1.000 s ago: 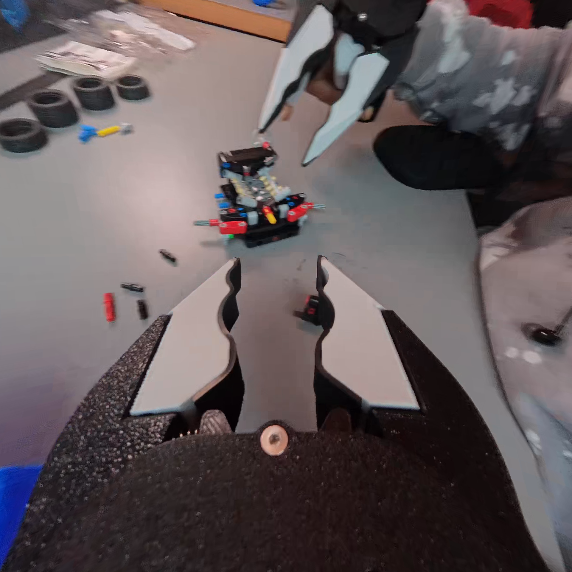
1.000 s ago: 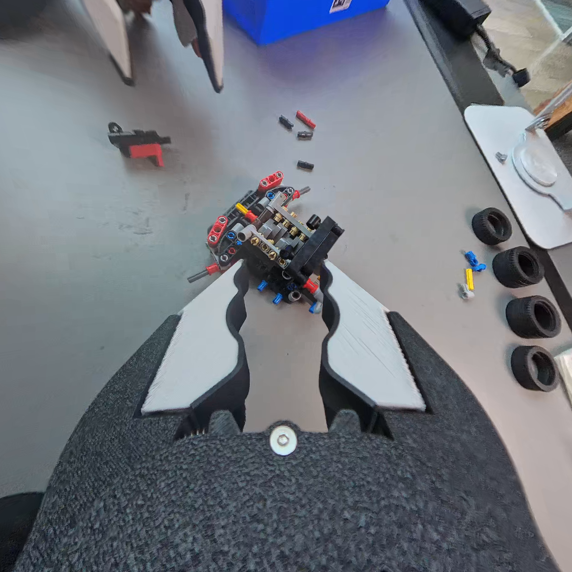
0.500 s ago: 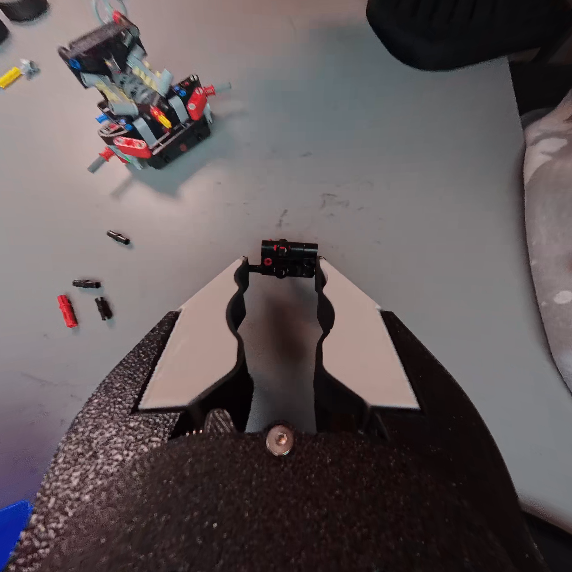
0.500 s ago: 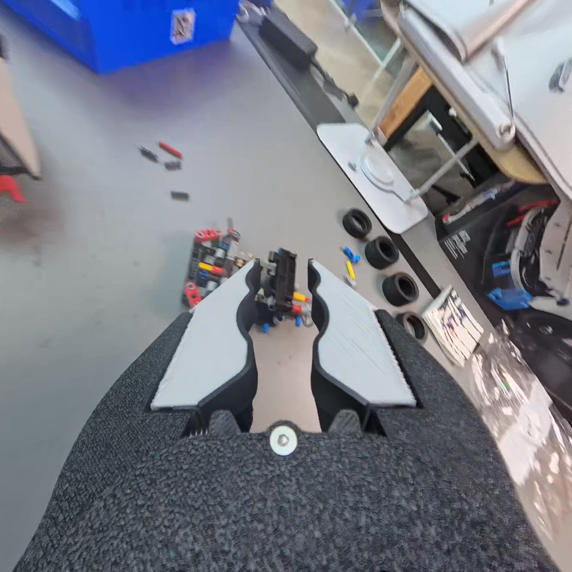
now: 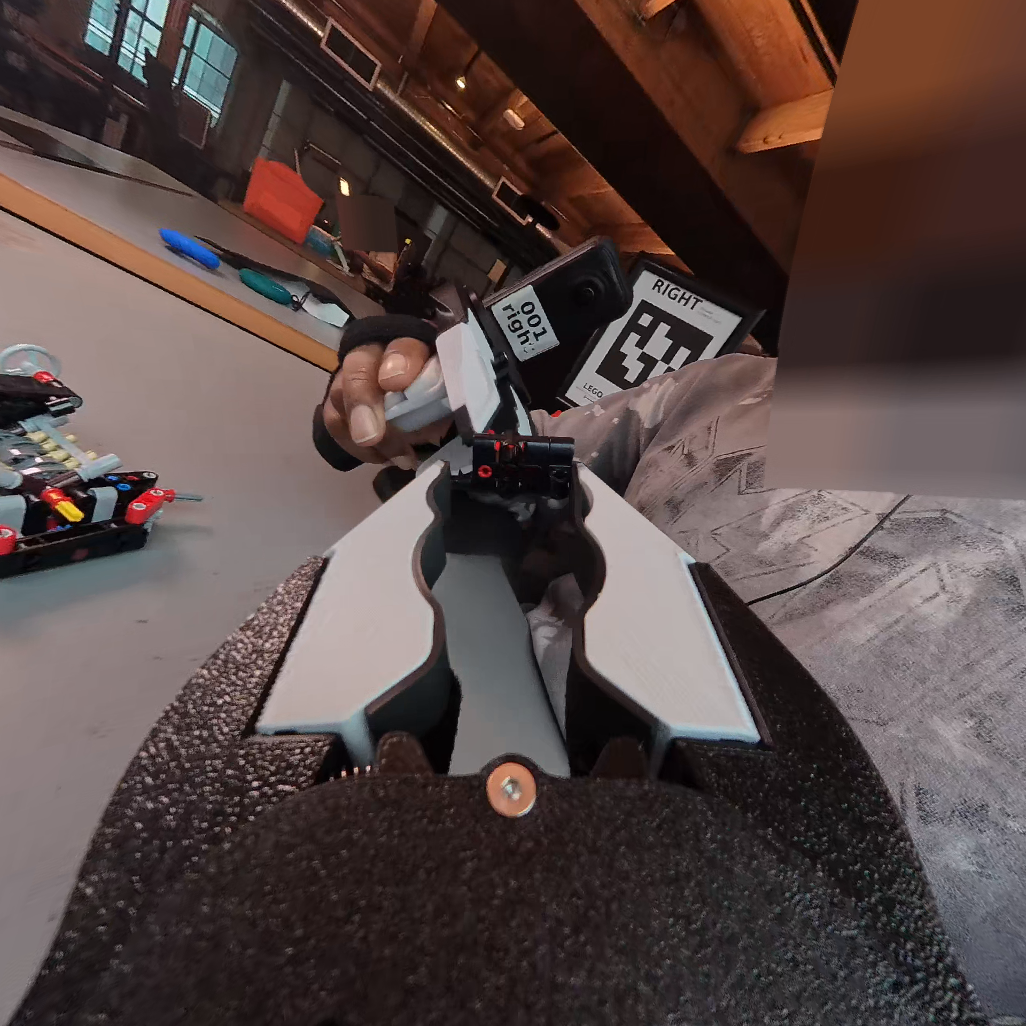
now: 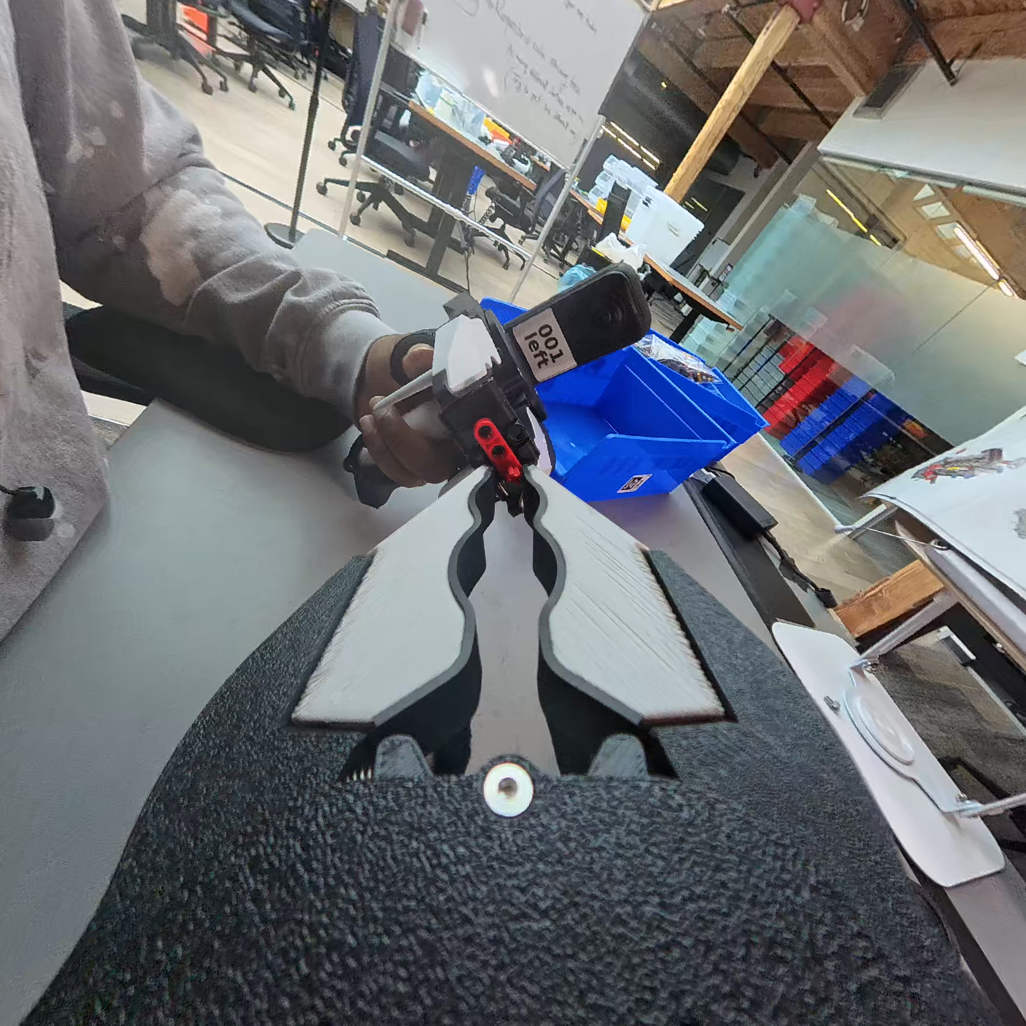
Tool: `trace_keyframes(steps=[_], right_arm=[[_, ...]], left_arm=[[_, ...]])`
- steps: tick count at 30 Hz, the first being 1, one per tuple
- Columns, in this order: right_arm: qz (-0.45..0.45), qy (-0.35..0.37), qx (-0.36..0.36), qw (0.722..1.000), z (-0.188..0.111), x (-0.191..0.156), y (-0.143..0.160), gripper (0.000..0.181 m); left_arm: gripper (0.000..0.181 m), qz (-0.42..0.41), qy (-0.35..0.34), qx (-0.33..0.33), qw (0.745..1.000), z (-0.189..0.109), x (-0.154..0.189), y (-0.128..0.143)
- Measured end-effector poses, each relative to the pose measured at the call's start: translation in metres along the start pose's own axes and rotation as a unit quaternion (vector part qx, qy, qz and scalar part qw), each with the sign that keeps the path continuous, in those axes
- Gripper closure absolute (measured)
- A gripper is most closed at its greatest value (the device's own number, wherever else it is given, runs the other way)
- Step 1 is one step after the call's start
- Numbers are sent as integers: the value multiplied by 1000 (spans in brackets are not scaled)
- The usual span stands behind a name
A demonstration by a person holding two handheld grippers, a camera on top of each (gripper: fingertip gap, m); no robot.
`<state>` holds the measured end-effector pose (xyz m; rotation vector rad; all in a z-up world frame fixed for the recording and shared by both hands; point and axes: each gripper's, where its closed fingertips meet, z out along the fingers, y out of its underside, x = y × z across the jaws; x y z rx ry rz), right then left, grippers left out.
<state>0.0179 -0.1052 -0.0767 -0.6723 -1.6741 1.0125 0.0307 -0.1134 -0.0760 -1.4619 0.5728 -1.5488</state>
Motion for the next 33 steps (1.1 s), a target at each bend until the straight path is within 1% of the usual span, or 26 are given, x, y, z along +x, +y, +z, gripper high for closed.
trace_keyframes(steps=[4,6,8,10,12,14,16,18,19,20,22,23,24,26,27,30,32,33], right_arm=[[-6,-10,-8,1000,-1,-3,3,173],[1,-14,-28,1000,-2,-3,11,173],[12,-14,-54,998,-4,0,21,174],[25,3,-96,995,-8,10,36,174],[25,16,-152,988,-10,16,55,174],[22,18,-179,983,-8,14,64,174],[17,16,-195,980,-3,10,68,174],[8,12,-194,981,1,6,64,174],[2,12,-187,982,1,5,61,174],[5,12,-156,988,1,6,52,174],[55,3,-44,998,-5,7,18,176],[82,-4,10,997,-10,9,2,172],[103,-10,45,994,-14,11,-7,157],[121,-23,57,991,-15,10,-10,139],[117,-20,62,991,-14,9,-11,135],[118,-38,78,989,-6,-1,-18,136],[132,-52,94,985,-3,-6,-24,144],[141,-51,101,984,-3,-5,-26,153]], left_arm=[[139,-20,11,-5,1000,0,0,3],[139,-30,0,-12,999,0,-5,6],[143,-21,-39,-8,999,-5,-17,3],[143,11,-113,-12,993,-14,-34,-1],[143,56,-176,-34,982,-22,-44,-1],[145,91,-227,-69,967,-24,-53,4],[148,111,-260,-99,954,-23,-60,11],[160,105,-267,-117,951,-20,-65,19],[160,96,-260,-113,954,-20,-64,20],[161,77,-233,-95,965,-18,-58,17],[164,22,-134,-27,990,-13,-34,2],[165,-1,-85,12,996,-13,-23,-8],[166,-22,-42,43,998,-13,-13,-16],[166,-56,22,79,995,-12,0,-25],[166,-67,41,85,993,-10,3,-26],[166,-102,92,95,986,-1,12,-24],[166,-117,113,99,982,4,14,-23],[166,-121,126,100,980,5,17,-22]])
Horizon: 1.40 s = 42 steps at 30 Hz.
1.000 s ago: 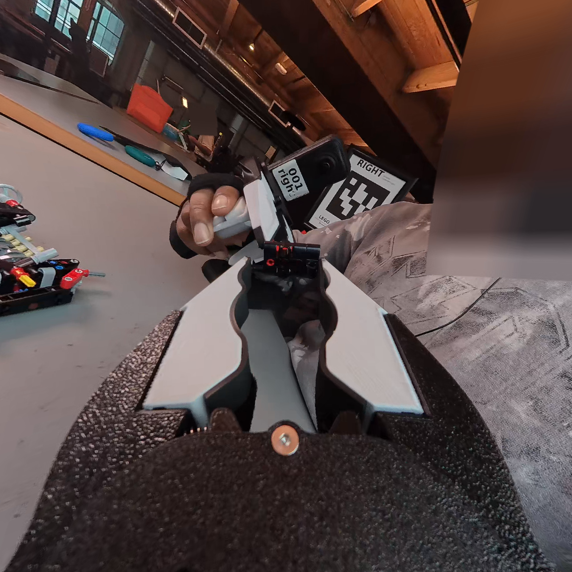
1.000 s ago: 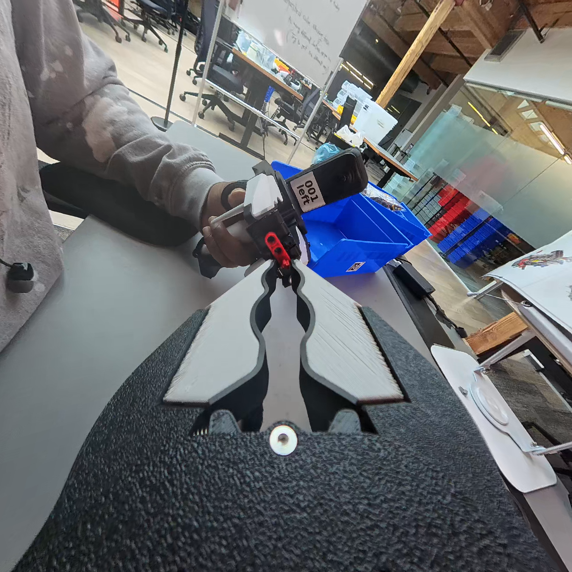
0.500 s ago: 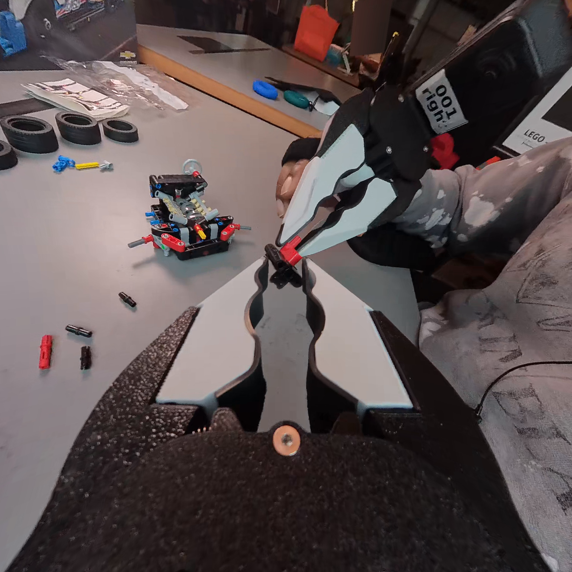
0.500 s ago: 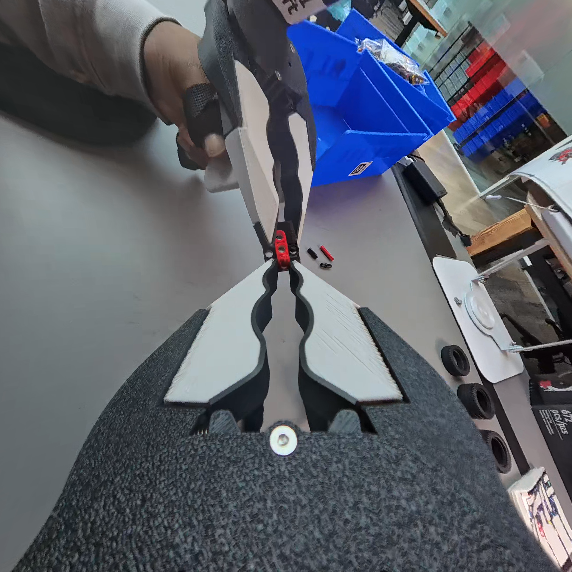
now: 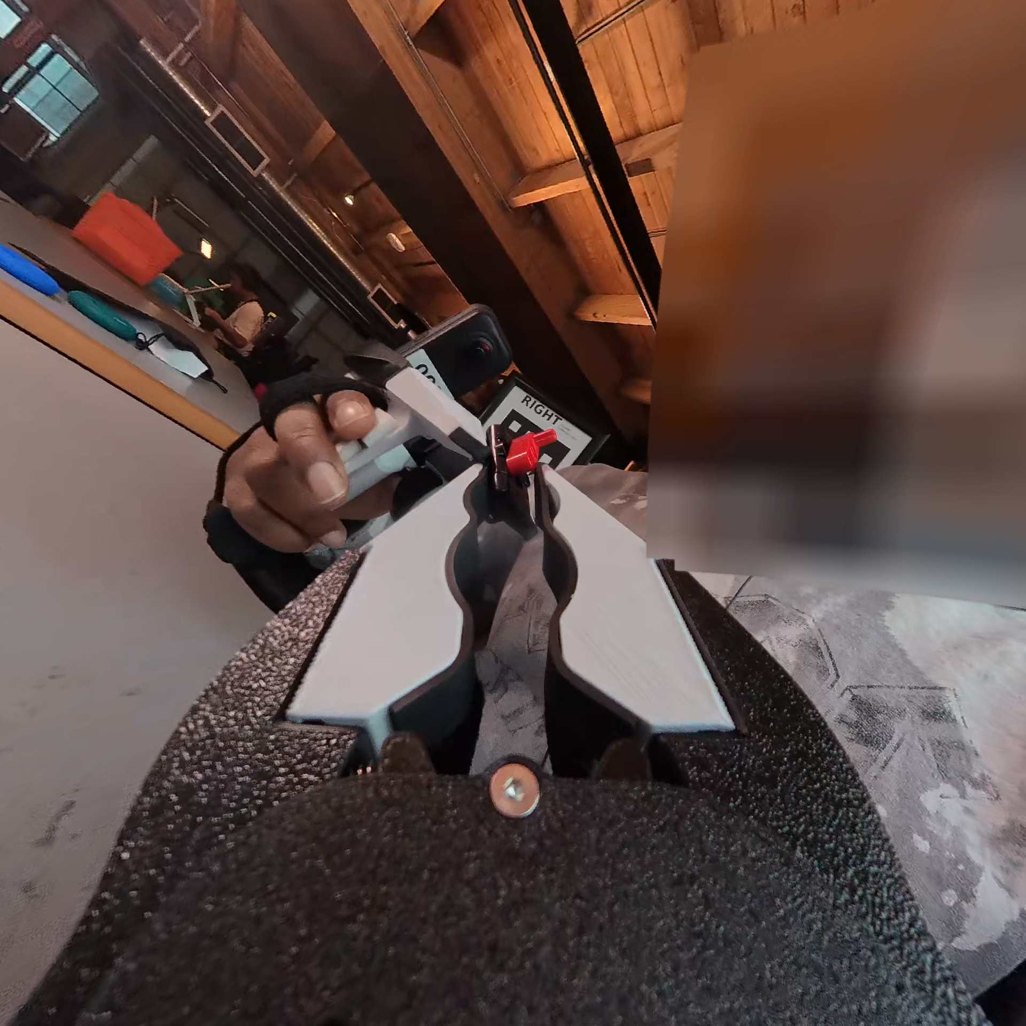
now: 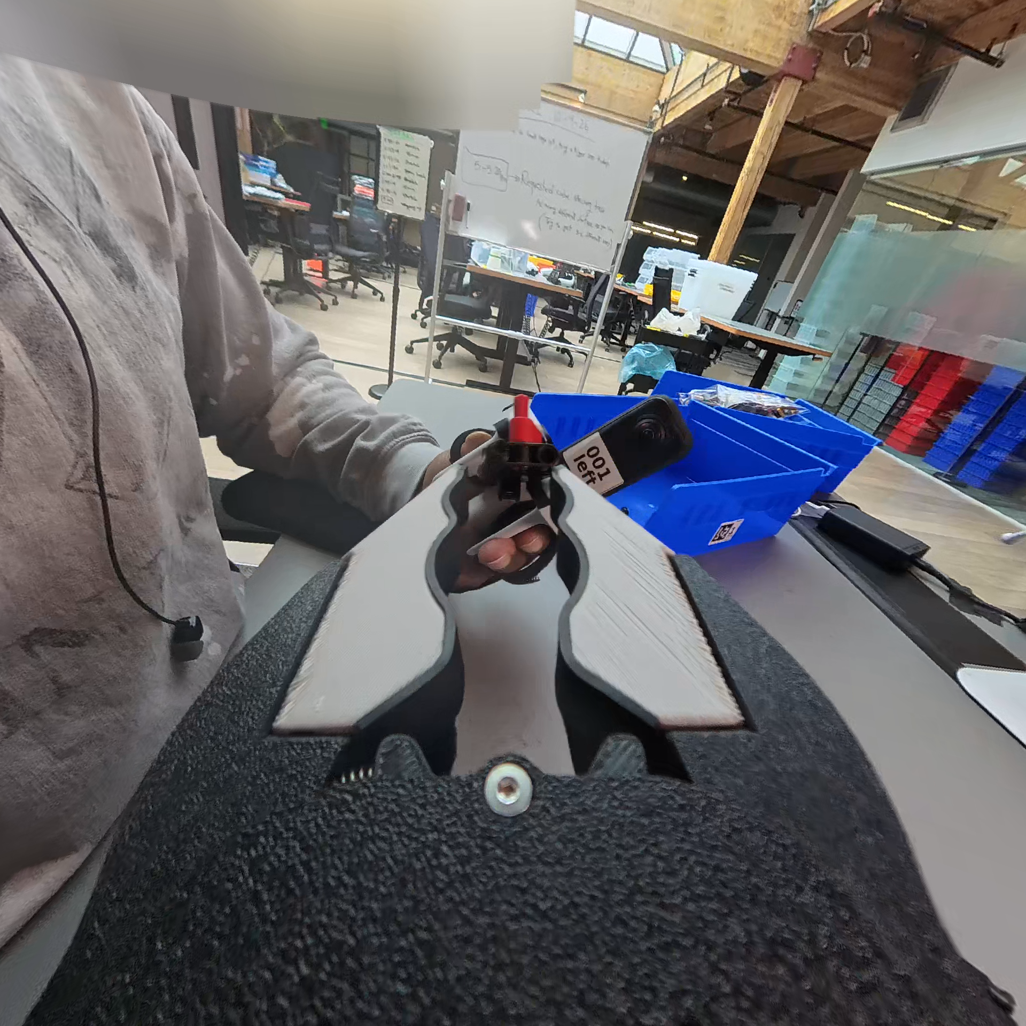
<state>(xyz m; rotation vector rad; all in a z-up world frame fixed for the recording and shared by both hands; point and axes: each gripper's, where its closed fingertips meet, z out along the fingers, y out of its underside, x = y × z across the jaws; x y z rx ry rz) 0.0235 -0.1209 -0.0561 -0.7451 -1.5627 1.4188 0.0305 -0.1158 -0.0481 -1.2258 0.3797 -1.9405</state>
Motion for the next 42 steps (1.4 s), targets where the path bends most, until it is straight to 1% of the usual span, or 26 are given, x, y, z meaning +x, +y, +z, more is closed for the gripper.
trace_keyframes(steps=[2,5,7,9,10,11,13,16,18,20,24,27,28,29,31,32,33,38,42], right_arm=[[21,-11,5,1000,-2,-1,-1,157],[56,-7,12,998,-6,4,2,158],[81,4,11,997,-8,12,4,158],[69,20,-22,997,-10,19,14,159],[64,30,-44,997,-11,23,21,159],[62,32,-60,996,-11,24,27,159],[66,27,-79,994,-11,22,37,159],[74,1,-98,992,-8,14,46,159],[74,-14,-109,991,-7,9,51,159],[78,-20,-115,990,-7,7,54,159],[76,-24,-125,989,-9,6,57,159],[74,-14,-113,991,-8,8,53,158],[69,-6,-105,992,-7,10,51,156],[65,1,-95,993,-6,11,48,149],[57,8,-79,995,-4,12,41,145],[52,11,-78,996,-3,12,40,146],[45,10,-80,996,-2,11,40,153],[19,29,-79,996,-5,16,38,154],[11,25,-87,996,-7,18,38,155]], left_arm=[[166,-4,4,-6,1000,2,1,3],[163,5,-28,-2,1000,-2,-8,0],[162,22,-71,2,997,-9,-17,-5],[160,73,-139,-4,988,-21,-28,-12],[161,111,-177,-16,978,-27,-32,-15],[158,156,-211,-38,964,-32,-34,-15],[157,236,-252,-90,934,-34,-34,-11],[158,309,-273,-154,898,-29,-34,1],[169,332,-272,-187,884,-26,-34,10],[176,346,-282,-196,873,-26,-35,12],[177,342,-284,-204,872,-27,-37,15],[178,328,-282,-182,883,-26,-36,11],[178,322,-279,-171,888,-25,-35,10],[178,316,-276,-161,893,-24,-34,8],[178,303,-271,-153,901,-22,-36,9],[178,300,-269,-148,903,-20,-37,10],[178,297,-266,-143,906,-18,-37,10],[179,298,-277,-135,903,-16,-41,7],[180,289,-281,-136,905,-15,-42,6]])
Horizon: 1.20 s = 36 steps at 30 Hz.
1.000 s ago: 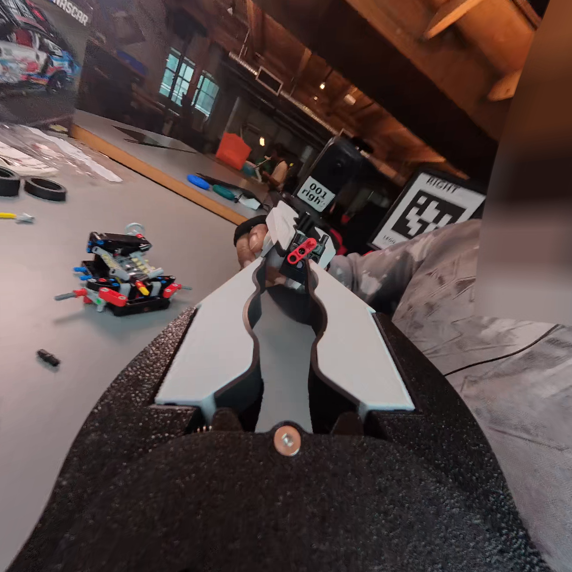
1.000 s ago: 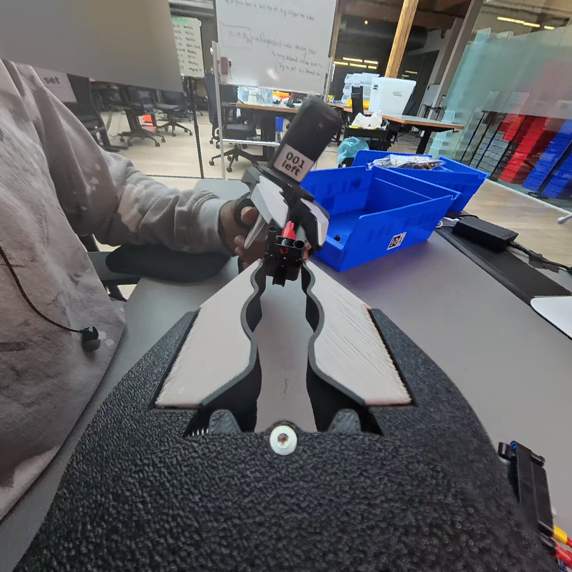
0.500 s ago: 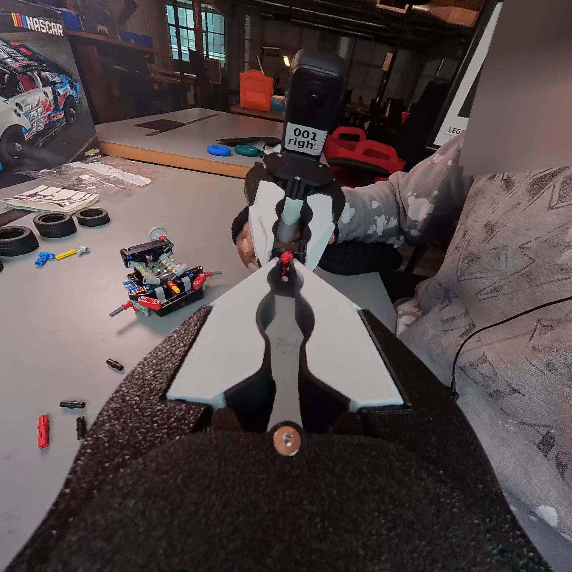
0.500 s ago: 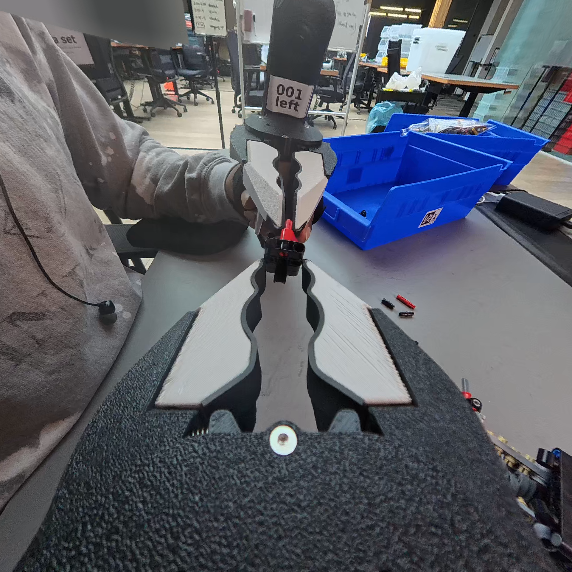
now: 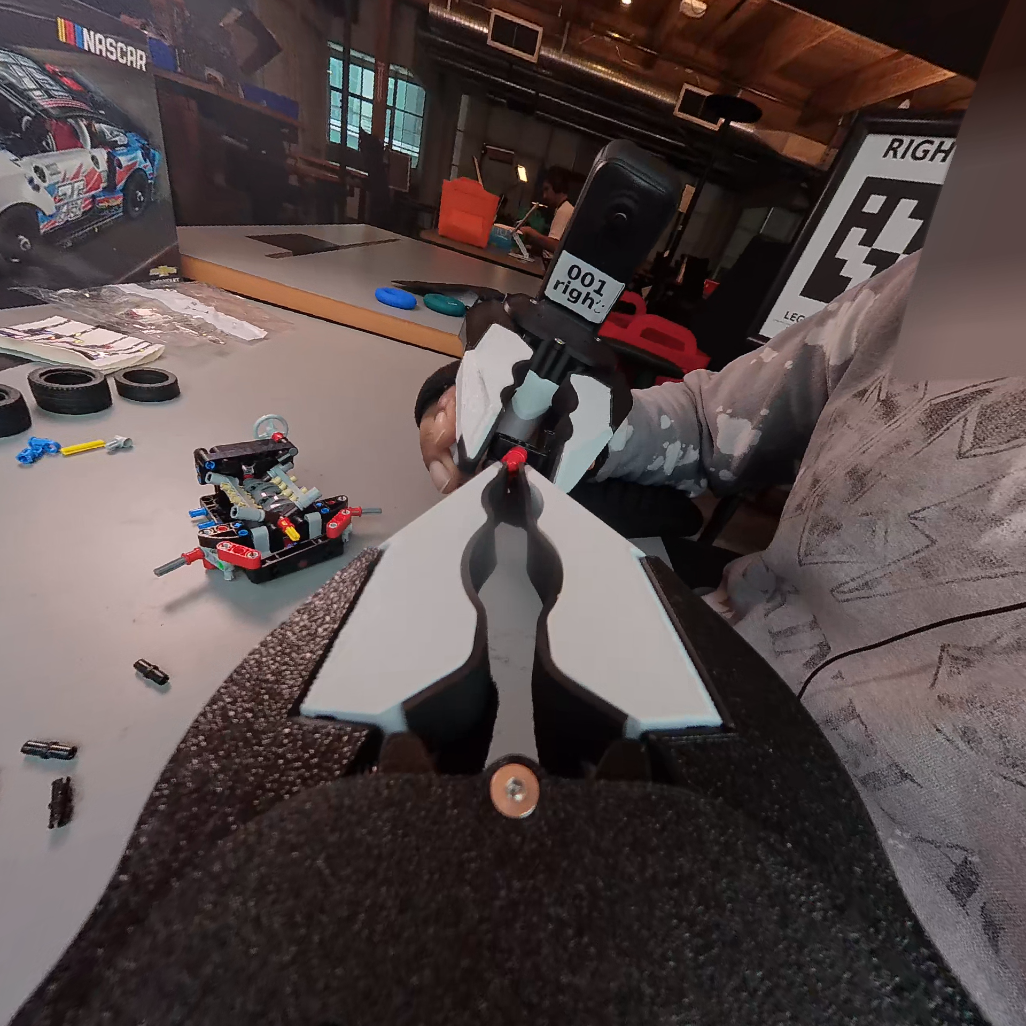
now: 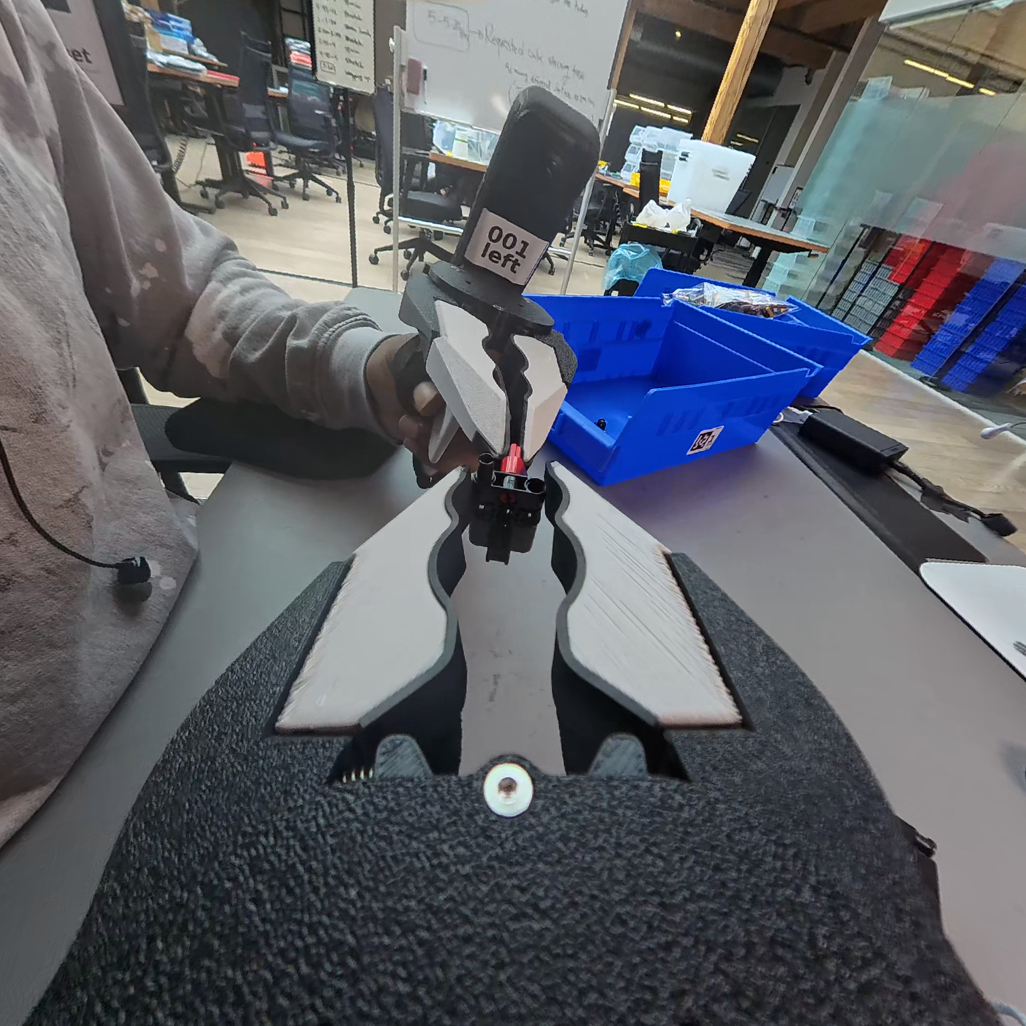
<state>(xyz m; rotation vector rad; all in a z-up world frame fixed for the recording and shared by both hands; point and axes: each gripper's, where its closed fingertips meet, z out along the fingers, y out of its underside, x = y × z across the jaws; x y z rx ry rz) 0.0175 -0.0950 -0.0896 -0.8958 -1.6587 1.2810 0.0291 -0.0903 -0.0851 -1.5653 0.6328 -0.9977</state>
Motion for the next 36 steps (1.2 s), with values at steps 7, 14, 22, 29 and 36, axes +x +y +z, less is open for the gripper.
trace_keyframes(steps=[7,14,22,29,36], right_arm=[[8,40,-11,999,-34,32,13,156],[-44,40,-169,984,-11,30,78,154],[-41,39,-246,968,-4,24,105,134],[-47,39,-33,998,-7,14,11,168],[-51,33,-40,997,-5,10,14,174]], left_arm=[[181,-19,-56,47,997,-43,-32,-17],[181,-5,-47,0,999,-15,-32,-1],[179,-22,-36,-18,999,-9,-30,13],[179,-26,-18,-14,999,-6,-23,12],[178,-22,-5,-8,1000,-3,-14,10]])
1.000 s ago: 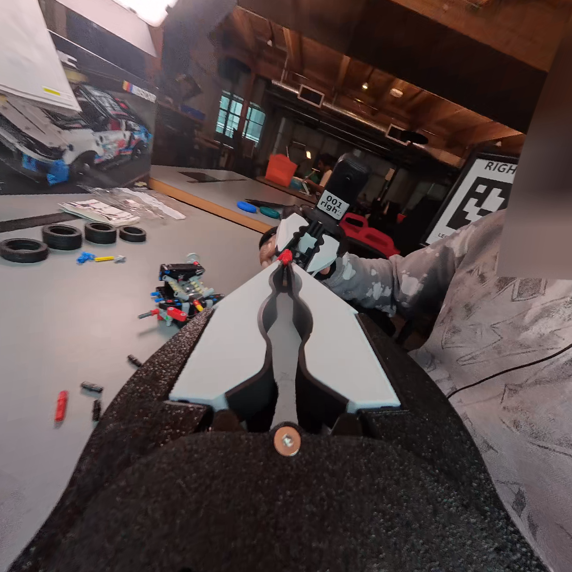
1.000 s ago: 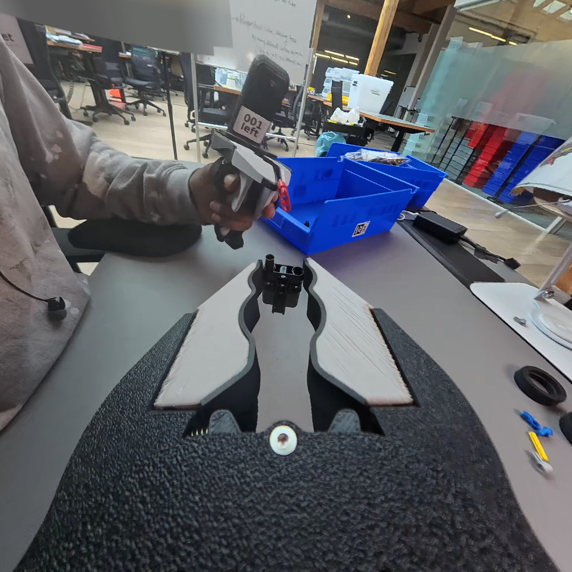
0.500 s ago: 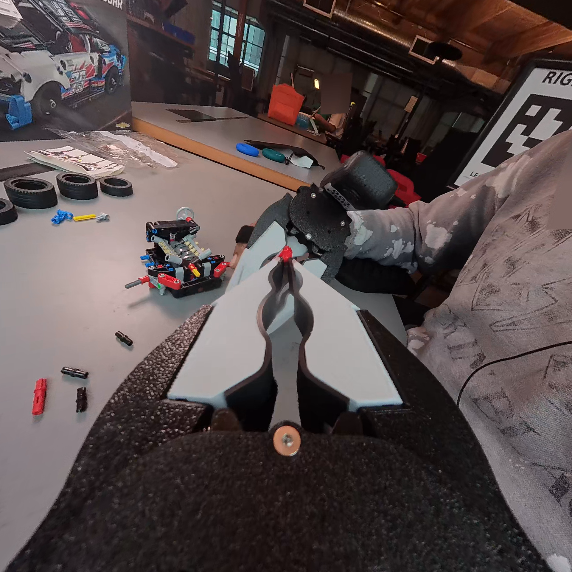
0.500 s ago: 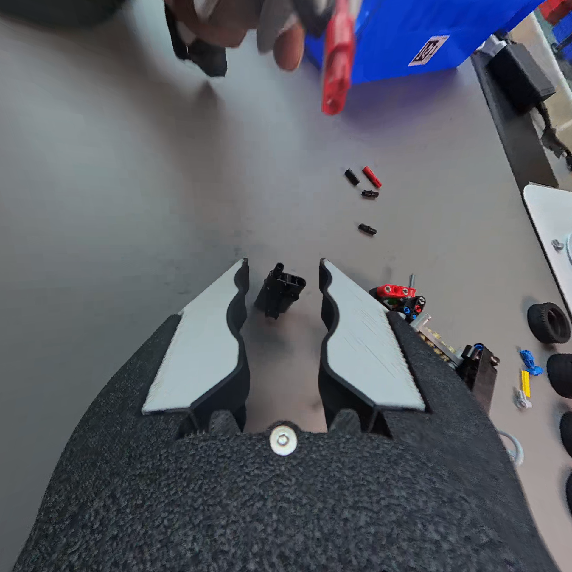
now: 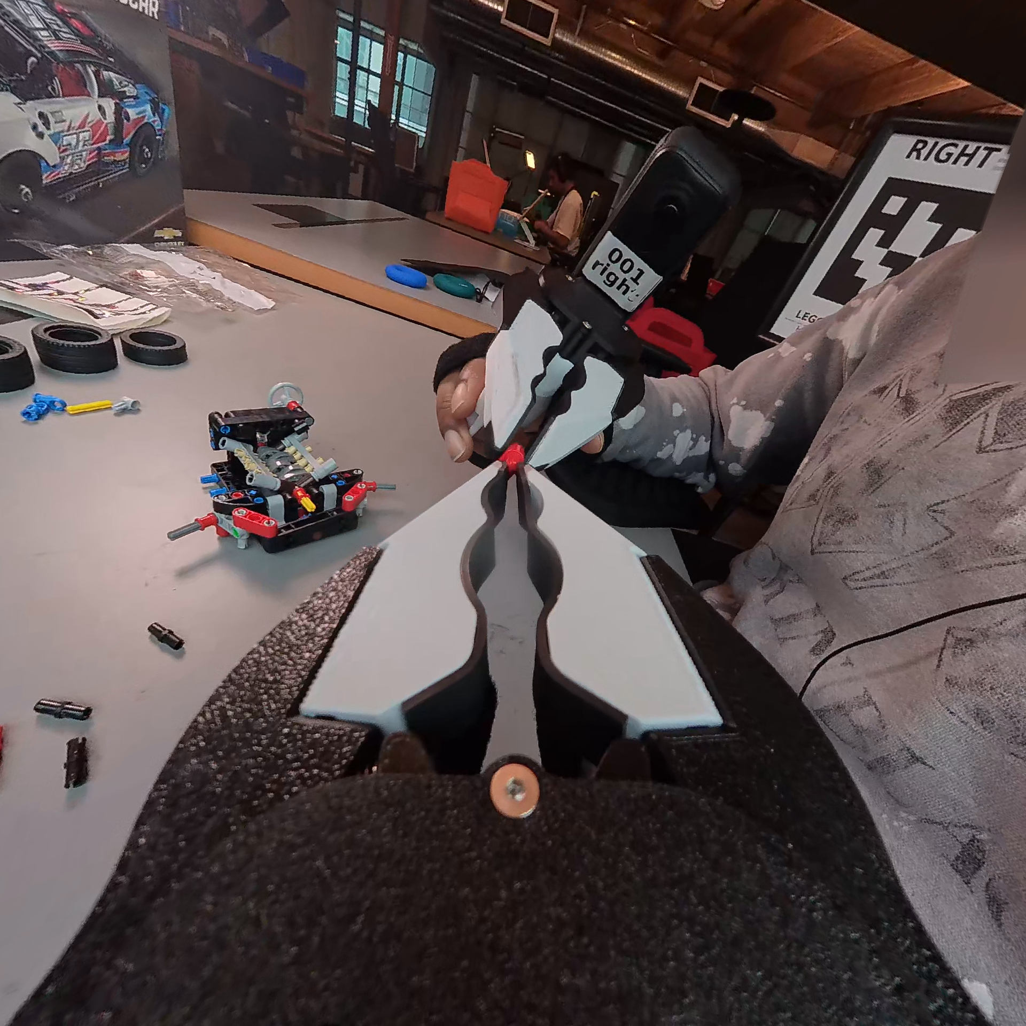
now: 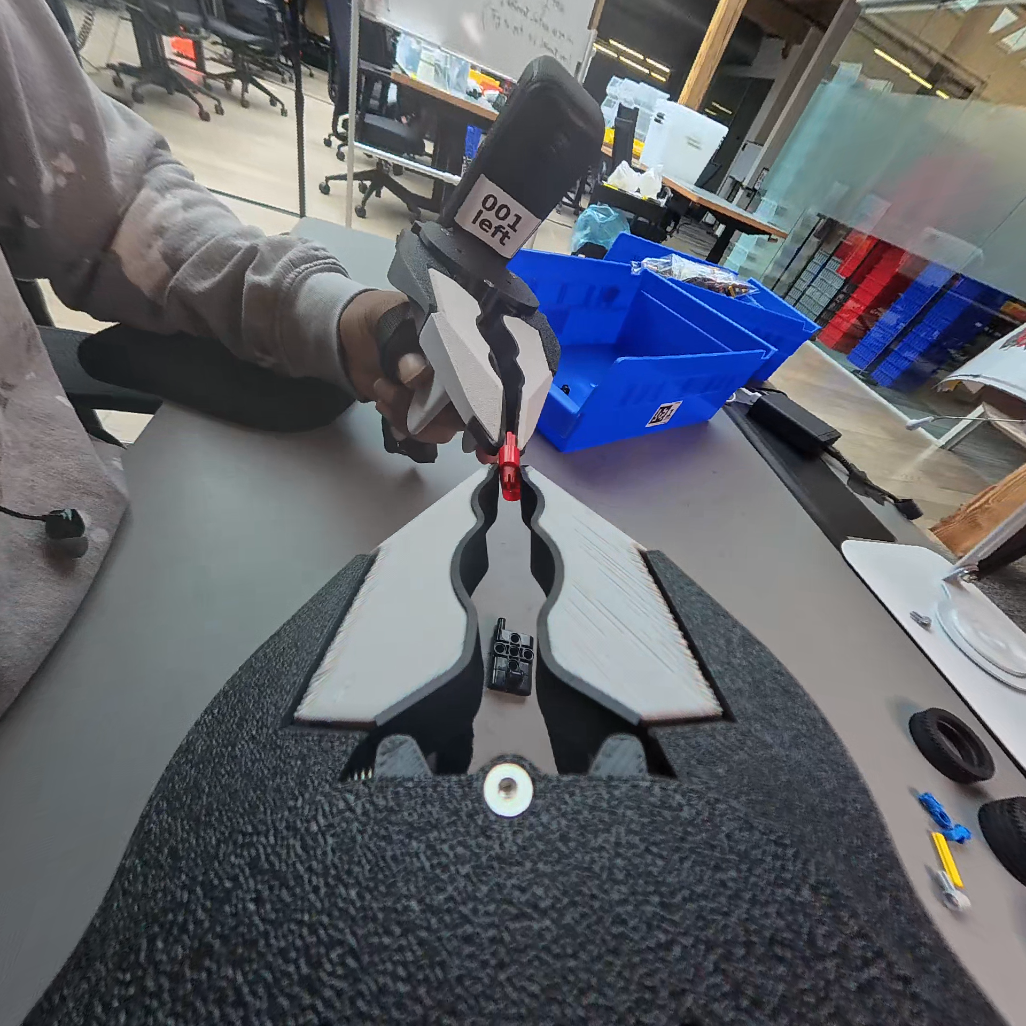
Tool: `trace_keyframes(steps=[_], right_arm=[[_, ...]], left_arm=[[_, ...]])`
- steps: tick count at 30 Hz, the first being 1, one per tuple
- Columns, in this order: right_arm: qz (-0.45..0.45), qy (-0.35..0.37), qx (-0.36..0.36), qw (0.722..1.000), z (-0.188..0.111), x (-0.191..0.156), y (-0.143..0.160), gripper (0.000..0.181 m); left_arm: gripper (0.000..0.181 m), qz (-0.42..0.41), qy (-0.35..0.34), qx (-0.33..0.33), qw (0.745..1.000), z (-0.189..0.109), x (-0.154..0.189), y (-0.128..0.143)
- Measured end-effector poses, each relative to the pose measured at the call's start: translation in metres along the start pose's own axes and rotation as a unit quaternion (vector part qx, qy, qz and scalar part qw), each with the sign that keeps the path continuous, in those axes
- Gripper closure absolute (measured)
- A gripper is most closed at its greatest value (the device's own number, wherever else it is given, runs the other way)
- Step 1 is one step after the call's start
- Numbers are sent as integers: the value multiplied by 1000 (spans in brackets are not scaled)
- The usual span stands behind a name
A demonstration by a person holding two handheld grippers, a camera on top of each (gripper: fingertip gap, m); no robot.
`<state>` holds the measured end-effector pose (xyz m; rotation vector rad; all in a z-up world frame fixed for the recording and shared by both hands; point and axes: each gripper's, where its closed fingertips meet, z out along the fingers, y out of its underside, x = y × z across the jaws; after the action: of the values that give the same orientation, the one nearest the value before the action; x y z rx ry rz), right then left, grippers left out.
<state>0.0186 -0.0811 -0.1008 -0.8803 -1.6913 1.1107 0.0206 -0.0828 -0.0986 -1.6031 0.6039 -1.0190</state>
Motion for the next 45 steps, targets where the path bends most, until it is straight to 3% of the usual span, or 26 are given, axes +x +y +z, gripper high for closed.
trace_keyframes(steps=[11,15,18,24,45], right_arm=[[-58,9,-30,998,-2,-4,1,175],[-73,9,-40,997,-2,-6,3,175],[-78,3,-40,996,0,-10,3,175],[-90,2,-29,996,1,-15,0,175],[-67,-61,-22,996,2,-30,7,178]], left_arm=[[176,-11,14,-7,1000,-1,1,5],[158,13,9,-20,1000,-3,1,7],[156,30,14,-27,999,1,6,9],[171,59,13,-36,998,3,11,9],[172,168,-13,-105,980,1,18,26]])
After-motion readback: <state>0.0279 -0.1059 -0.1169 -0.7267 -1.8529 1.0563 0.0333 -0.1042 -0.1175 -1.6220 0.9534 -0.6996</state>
